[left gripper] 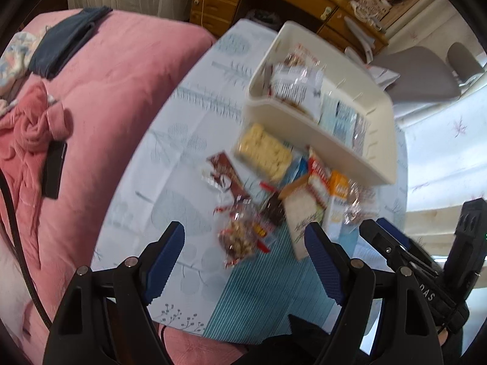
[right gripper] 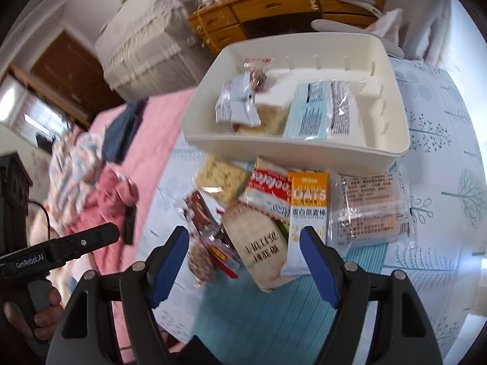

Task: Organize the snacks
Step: 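Withdraw both tools from the basket toward the remaining snack pile, then grasp the beige cracker packet with the right tool while the left grasps a nut cluster bag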

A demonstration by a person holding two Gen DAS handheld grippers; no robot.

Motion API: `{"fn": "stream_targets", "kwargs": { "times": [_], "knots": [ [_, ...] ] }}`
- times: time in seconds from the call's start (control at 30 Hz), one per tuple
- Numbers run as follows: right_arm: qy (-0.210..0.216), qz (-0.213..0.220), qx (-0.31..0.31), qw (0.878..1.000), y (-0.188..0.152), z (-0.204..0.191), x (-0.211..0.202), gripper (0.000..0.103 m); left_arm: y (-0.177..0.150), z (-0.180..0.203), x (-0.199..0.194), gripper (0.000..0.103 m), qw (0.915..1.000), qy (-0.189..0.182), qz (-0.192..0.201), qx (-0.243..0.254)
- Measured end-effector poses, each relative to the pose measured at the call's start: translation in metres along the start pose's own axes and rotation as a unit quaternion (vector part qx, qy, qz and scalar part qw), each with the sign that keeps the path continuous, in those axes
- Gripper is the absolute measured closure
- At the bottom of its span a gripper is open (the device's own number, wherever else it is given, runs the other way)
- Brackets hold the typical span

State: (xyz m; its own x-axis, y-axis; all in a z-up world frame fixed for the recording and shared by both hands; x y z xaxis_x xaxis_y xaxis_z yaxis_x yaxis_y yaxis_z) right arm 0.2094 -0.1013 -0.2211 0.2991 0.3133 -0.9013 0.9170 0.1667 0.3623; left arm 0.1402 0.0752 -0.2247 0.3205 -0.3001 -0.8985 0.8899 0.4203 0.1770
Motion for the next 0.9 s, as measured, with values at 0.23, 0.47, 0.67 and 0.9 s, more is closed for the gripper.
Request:
{"fn": "stream_targets", "kwargs": {
  "times": [0.23,0.47,0.67,0.9],
  "knots": [
    [-0.056,0.006,-0.097,0.994,-0.023,-0.012,0.020,0.027,-0.019,-0.016,0.046,0.023,0.9982,0.007,-0.042,-0.041],
    [-0.088,-0.004,-0.167,0.982,-0.039,-0.016,0.047,0.027,-0.033,-0.030,0.092,0.023,0.9886,-0.002,-0.091,-0.119],
    [-0.102,-0.020,-0.205,0.973,-0.043,-0.019,0.072,0.028,-0.040,-0.035,0.122,0.023,0.9822,0.017,-0.115,-0.147],
    [-0.114,-0.011,-0.226,0.967,-0.037,-0.020,0.087,0.030,-0.034,-0.036,0.143,0.033,0.9815,0.024,-0.116,-0.150]
  ]
}}
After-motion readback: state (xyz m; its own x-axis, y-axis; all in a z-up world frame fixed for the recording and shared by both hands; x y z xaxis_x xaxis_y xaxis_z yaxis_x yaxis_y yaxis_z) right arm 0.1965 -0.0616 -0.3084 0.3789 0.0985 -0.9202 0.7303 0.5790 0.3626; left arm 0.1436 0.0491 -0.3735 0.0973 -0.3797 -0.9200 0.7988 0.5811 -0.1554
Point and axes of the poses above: each gripper's, at about its wrist camera, not at the fingertips, and x roughly the way its jaws point, z to its right, y to its top, the point moved 7 cm from there along x, roughly the way its jaws point, and after that the axes turned 8 degrees about -y, right-handed, at the moved point
